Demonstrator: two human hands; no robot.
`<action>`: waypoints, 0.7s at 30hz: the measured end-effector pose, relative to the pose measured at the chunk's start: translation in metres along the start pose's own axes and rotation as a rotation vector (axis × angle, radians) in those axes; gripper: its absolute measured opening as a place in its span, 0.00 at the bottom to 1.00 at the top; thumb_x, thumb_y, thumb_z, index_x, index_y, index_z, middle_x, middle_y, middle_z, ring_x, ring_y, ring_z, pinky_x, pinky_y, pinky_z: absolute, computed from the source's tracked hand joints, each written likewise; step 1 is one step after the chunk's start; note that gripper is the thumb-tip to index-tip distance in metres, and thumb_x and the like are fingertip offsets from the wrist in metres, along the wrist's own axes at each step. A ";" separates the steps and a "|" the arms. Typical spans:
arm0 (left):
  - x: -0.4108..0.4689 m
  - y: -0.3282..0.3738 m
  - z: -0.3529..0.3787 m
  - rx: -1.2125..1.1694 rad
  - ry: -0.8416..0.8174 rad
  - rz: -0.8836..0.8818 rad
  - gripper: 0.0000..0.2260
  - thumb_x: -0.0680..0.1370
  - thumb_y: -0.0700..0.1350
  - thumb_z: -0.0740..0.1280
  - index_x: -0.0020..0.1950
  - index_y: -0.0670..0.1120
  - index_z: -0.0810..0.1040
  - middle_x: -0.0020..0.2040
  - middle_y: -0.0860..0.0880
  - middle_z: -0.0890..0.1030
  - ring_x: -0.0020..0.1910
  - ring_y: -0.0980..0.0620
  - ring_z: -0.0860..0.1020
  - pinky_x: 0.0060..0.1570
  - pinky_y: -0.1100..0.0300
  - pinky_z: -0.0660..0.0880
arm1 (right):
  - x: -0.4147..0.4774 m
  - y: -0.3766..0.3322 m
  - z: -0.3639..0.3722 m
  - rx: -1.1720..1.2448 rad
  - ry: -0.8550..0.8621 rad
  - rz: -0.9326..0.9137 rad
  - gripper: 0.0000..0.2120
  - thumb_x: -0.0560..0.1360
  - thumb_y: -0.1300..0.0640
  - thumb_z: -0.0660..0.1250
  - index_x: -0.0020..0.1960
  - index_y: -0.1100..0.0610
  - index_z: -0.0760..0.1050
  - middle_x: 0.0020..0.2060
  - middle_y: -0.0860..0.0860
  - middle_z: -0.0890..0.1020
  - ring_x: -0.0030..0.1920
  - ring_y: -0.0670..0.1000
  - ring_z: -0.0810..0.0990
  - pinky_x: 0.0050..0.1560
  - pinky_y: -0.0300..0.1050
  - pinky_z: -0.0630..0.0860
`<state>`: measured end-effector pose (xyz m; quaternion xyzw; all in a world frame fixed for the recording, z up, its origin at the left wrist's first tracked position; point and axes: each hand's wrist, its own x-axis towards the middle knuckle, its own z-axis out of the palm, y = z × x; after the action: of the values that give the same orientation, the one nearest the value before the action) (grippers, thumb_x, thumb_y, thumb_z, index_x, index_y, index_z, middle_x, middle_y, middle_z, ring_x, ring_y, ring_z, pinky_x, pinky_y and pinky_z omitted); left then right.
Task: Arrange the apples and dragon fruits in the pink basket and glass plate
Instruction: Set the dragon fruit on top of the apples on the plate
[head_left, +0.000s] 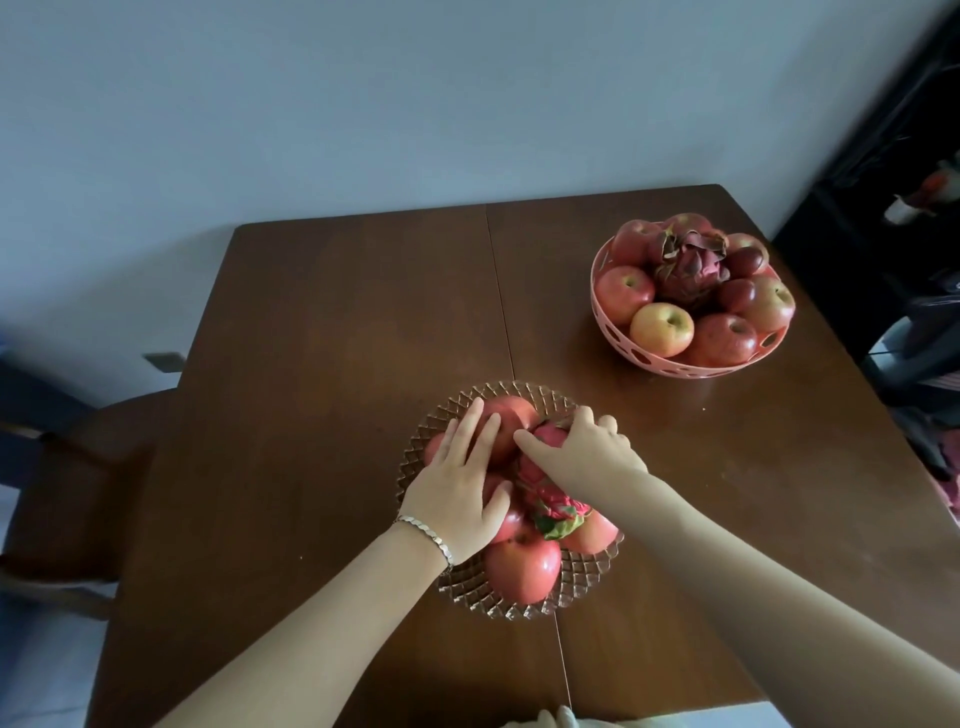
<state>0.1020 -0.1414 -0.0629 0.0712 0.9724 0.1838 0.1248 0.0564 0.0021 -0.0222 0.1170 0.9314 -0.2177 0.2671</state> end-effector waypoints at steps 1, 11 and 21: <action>0.000 0.001 -0.001 -0.002 -0.002 -0.003 0.30 0.79 0.54 0.55 0.76 0.53 0.44 0.77 0.55 0.38 0.77 0.49 0.47 0.61 0.56 0.75 | 0.001 0.000 0.002 0.059 0.007 -0.010 0.40 0.69 0.31 0.60 0.72 0.55 0.59 0.66 0.57 0.66 0.67 0.61 0.66 0.62 0.56 0.70; 0.003 0.005 -0.003 0.035 -0.078 -0.025 0.34 0.77 0.54 0.57 0.76 0.50 0.41 0.77 0.49 0.36 0.77 0.43 0.47 0.69 0.50 0.66 | 0.005 0.003 0.004 0.001 0.005 -0.109 0.37 0.72 0.33 0.57 0.75 0.47 0.53 0.71 0.56 0.61 0.71 0.60 0.60 0.66 0.57 0.66; -0.003 0.001 -0.006 -0.339 0.065 -0.166 0.34 0.76 0.54 0.61 0.75 0.58 0.43 0.77 0.52 0.37 0.76 0.44 0.42 0.73 0.41 0.48 | 0.013 0.065 -0.017 0.542 0.046 -0.077 0.30 0.76 0.38 0.56 0.74 0.51 0.58 0.73 0.56 0.62 0.72 0.56 0.63 0.72 0.57 0.61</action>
<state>0.1035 -0.1428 -0.0562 -0.0372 0.9336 0.3364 0.1182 0.0599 0.0686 -0.0390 0.1535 0.8488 -0.4663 0.1965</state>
